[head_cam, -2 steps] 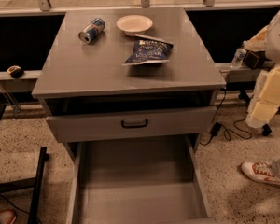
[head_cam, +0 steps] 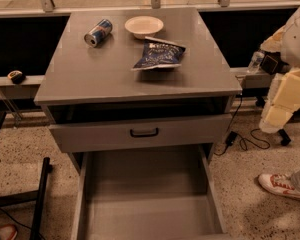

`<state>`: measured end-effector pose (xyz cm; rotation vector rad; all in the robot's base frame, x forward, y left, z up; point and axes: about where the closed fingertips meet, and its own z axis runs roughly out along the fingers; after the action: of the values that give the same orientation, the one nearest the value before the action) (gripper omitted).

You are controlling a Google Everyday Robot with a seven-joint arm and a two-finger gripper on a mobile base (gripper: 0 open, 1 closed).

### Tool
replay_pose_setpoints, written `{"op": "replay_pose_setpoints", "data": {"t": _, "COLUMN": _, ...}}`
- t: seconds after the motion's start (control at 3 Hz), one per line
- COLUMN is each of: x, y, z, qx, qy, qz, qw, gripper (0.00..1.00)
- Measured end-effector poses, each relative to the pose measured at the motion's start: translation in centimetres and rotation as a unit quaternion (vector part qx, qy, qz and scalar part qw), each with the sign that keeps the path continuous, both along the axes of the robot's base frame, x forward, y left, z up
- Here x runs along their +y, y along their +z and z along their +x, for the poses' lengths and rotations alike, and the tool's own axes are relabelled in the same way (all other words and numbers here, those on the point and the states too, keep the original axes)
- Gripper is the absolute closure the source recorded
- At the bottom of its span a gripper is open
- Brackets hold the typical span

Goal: Place blue chip bag into middle drawer

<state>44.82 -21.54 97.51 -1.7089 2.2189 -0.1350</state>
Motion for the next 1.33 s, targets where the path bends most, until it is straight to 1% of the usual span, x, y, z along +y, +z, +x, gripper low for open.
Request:
{"op": "replay_pose_setpoints", "data": {"t": 0.33, "x": 0.6, "y": -2.2, "z": 3.1, "qx": -0.033, "qy": 0.018, "qz": -0.009, "qw": 0.9993, "gripper": 0.00}}
{"op": "replay_pose_setpoints", "data": {"t": 0.67, "x": 2.2, "y": -2.6, "z": 5.5, "qx": -0.078, "qy": 0.068, "qz": -0.025, "qw": 0.9943, "gripper": 0.00}}
{"op": "replay_pose_setpoints", "data": {"t": 1.0, "x": 2.4, "y": -2.3, "z": 5.9, "qx": -0.089, "qy": 0.076, "qz": -0.027, "qw": 0.9928, "gripper": 0.00}}
{"op": "replay_pose_setpoints", "data": {"t": 1.33, "x": 2.7, "y": -2.2, "z": 6.3, "qx": -0.098, "qy": 0.077, "qz": -0.030, "qw": 0.9917, "gripper": 0.00}}
